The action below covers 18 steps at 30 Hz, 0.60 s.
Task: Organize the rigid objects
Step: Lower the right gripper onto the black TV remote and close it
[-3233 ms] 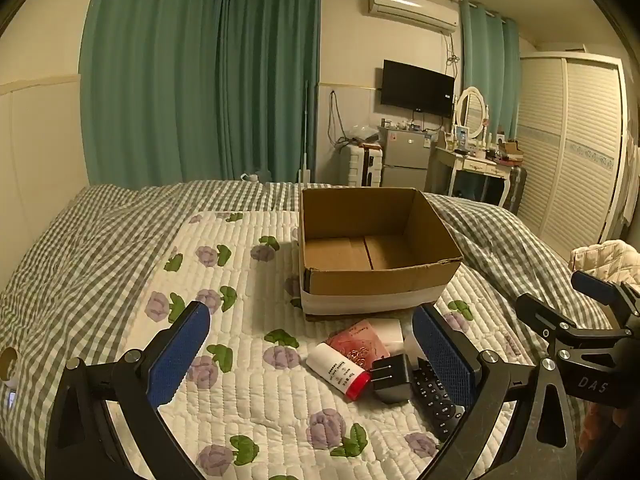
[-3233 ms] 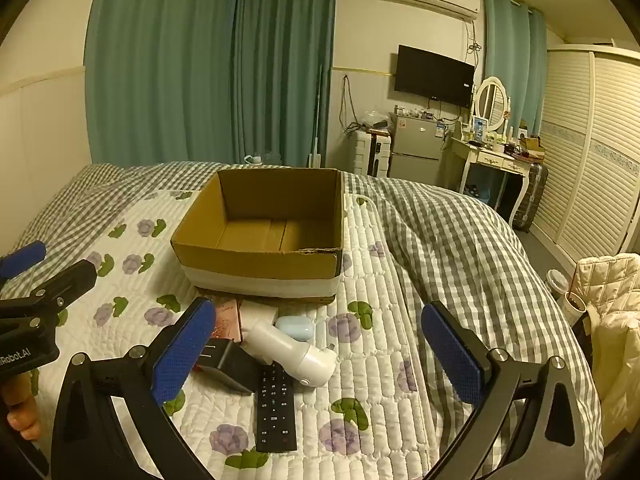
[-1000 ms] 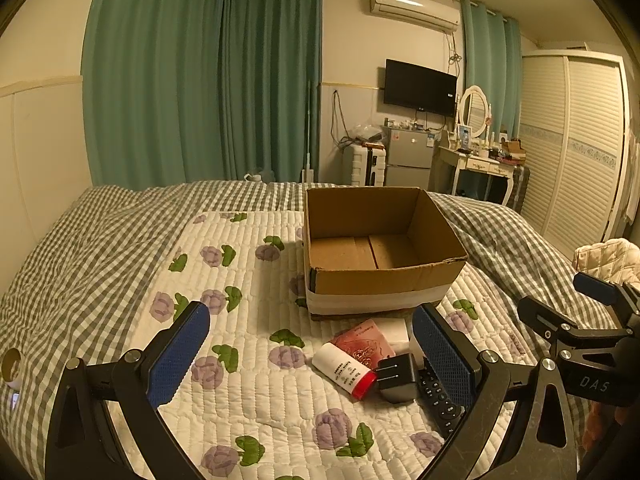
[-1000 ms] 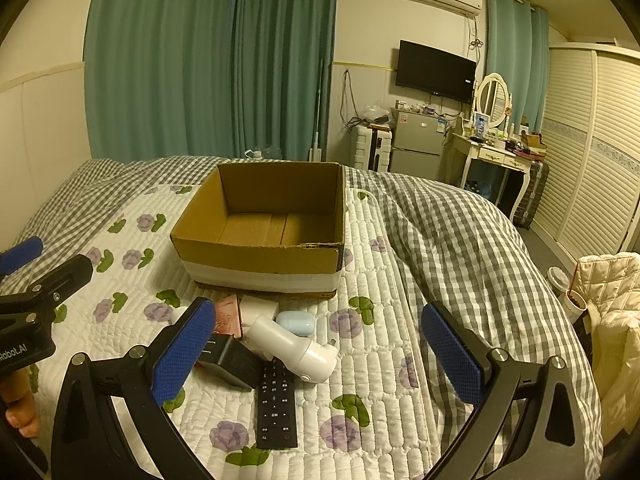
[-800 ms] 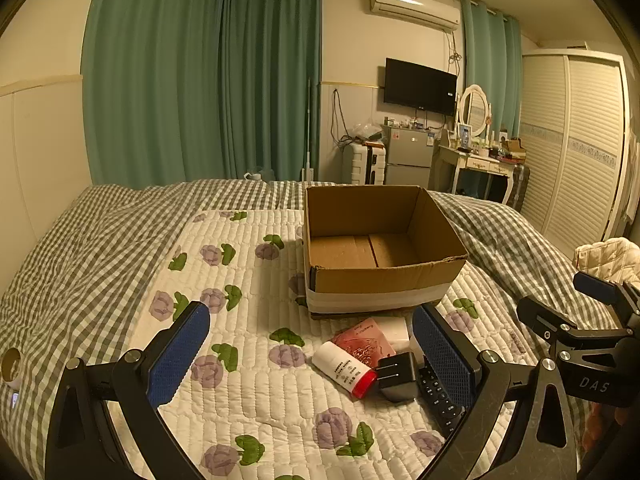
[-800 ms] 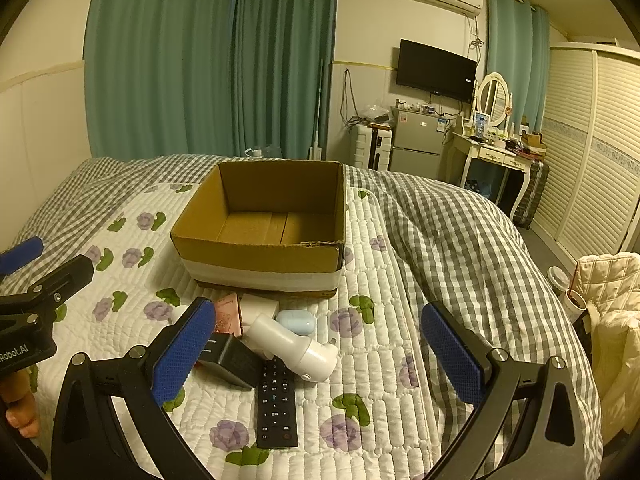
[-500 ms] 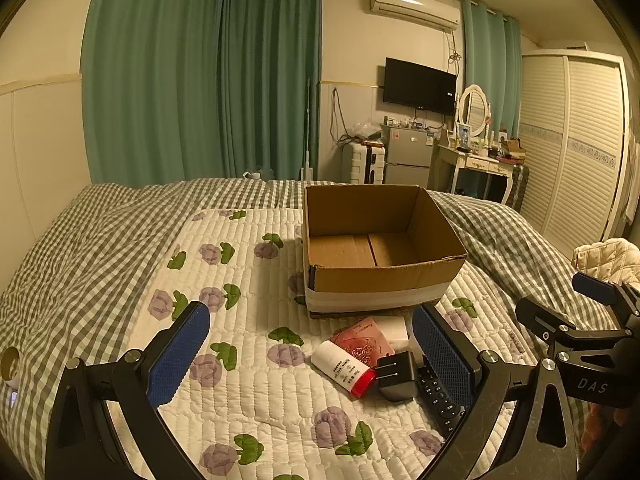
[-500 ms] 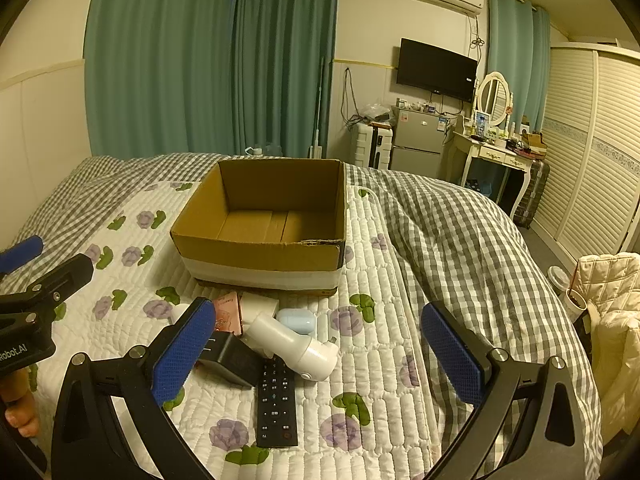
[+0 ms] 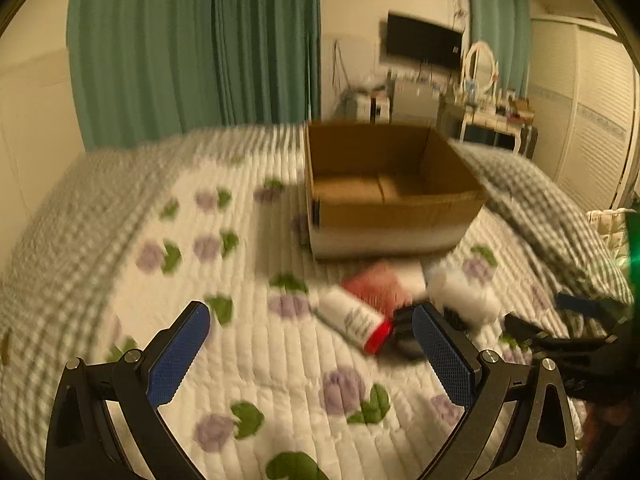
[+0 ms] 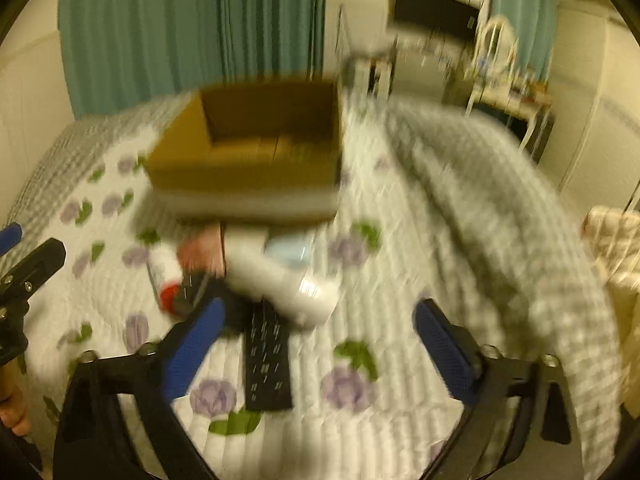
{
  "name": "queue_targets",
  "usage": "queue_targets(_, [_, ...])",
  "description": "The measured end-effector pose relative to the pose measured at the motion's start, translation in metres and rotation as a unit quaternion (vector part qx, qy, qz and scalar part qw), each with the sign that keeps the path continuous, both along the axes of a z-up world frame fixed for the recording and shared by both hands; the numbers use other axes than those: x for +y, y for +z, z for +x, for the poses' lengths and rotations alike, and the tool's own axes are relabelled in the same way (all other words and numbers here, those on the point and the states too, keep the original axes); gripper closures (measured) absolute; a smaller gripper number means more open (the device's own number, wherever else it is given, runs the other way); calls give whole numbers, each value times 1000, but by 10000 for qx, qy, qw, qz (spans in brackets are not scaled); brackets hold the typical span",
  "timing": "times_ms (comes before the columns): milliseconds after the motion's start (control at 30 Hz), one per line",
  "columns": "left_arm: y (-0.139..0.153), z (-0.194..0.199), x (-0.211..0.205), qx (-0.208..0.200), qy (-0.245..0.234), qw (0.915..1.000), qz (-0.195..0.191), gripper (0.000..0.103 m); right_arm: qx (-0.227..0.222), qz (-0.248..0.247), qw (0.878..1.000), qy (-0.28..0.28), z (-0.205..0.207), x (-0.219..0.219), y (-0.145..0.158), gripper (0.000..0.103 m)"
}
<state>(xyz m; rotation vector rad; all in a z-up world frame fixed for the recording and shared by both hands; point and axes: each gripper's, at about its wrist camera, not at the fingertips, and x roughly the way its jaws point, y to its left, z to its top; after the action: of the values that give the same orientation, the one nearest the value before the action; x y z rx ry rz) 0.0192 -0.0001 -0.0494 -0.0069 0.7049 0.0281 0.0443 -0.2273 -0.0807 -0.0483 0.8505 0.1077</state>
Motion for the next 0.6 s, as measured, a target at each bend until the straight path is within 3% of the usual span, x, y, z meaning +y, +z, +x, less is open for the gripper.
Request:
queue_targets(133, [-23,11,5,439,100,9990,21,0,859,61,9957,341,18,11,-49,42])
queue_targets(233, [-35,14,7,599,171,9980,84,0,1127,20,9922,541,27,22,-67,56])
queue_targets(600, [-40,19,1,820,-46,9966,118,0,1216,122,9907,592,44,23,-88,69])
